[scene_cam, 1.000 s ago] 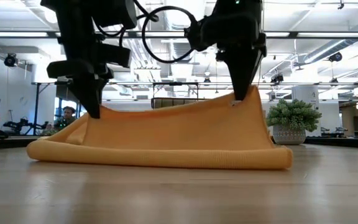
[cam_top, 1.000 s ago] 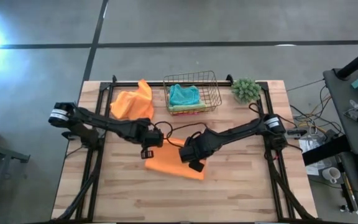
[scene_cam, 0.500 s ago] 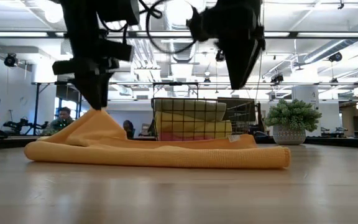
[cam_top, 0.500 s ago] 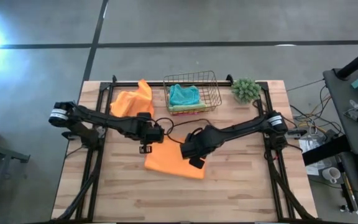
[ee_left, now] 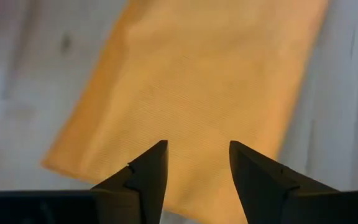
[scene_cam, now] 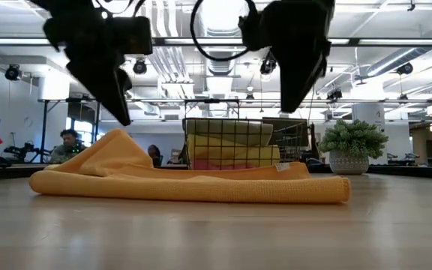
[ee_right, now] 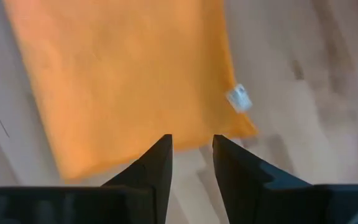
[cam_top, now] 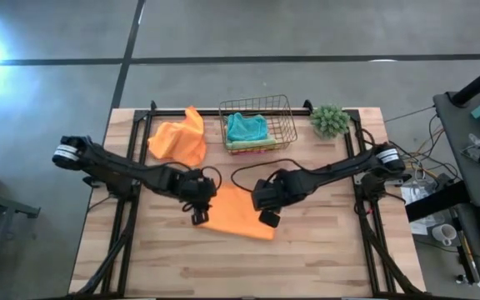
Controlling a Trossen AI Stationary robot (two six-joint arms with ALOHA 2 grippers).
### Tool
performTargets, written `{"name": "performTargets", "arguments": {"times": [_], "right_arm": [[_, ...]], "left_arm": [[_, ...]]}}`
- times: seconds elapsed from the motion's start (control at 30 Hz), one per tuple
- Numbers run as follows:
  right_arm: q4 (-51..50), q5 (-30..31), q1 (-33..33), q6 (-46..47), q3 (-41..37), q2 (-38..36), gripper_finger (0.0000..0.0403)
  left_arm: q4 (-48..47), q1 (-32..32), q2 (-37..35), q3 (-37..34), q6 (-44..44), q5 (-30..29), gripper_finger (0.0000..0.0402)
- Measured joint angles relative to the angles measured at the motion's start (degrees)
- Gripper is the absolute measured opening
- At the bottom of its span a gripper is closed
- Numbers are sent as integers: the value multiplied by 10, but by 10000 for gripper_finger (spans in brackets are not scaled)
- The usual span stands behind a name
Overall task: Fold microfiber towels
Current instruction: Fold the bottom orange microfiber cloth
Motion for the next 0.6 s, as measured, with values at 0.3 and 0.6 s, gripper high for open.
{"name": "performTargets", "arguments": {"times": [0.3, 0.6], "right_arm": [[200, -63, -42, -32, -126, -17, 78], [298, -75, -86, -28, -203, -17, 37]], "left_arm": [[178, -35, 7, -104, -99, 41, 155], [200, -36, 40, -162, -139, 41, 155]]}}
